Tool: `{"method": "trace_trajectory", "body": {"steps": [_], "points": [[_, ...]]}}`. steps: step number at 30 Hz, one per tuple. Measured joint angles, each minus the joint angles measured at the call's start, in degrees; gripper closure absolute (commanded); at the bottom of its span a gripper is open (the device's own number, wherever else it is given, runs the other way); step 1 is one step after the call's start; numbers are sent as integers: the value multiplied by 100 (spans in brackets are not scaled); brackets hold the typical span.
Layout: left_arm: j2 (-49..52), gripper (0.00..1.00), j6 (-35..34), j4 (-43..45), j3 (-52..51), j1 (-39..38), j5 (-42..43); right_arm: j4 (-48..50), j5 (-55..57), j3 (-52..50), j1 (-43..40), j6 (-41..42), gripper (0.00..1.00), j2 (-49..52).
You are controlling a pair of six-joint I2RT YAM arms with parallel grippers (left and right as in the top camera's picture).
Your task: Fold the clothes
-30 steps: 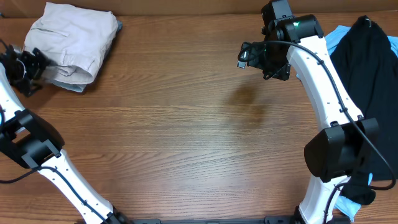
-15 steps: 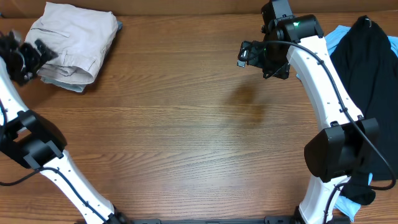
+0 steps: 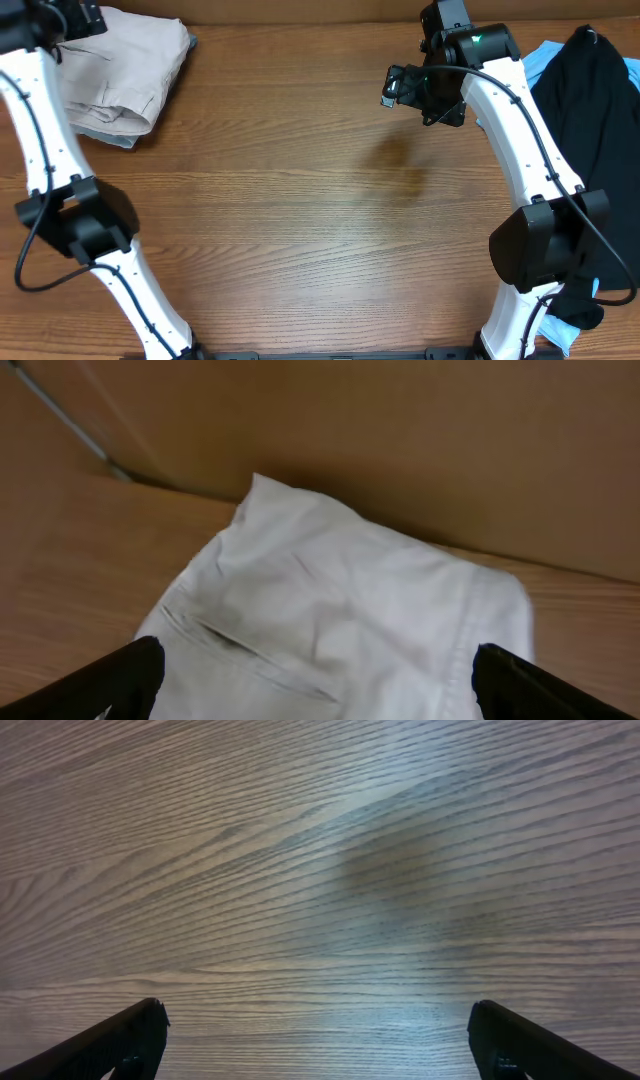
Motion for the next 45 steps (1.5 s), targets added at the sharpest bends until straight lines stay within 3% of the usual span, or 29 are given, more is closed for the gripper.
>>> {"method": "trace_trajectory", "body": {"steps": [12,25,32,40,45], "points": [[1930,0,111,212,26,-74,-1051,-76,-31,2,0,-15,0,0],[1956,0,109,-83,278,-85,-1071,-339,46,105,0,-17,0,0],[1115,0,107,-881,264,-85,-968,-892,382,1585,-9,-498,0,-131],[-1327,0,109,-1528,317,-129,-258,-1847,909,3458,-33,-1137,0,-1058],[-2214,0,109,-1644,461,-131,-52,-2103,1021,4133,-33,-1467,0,-1825]]}}
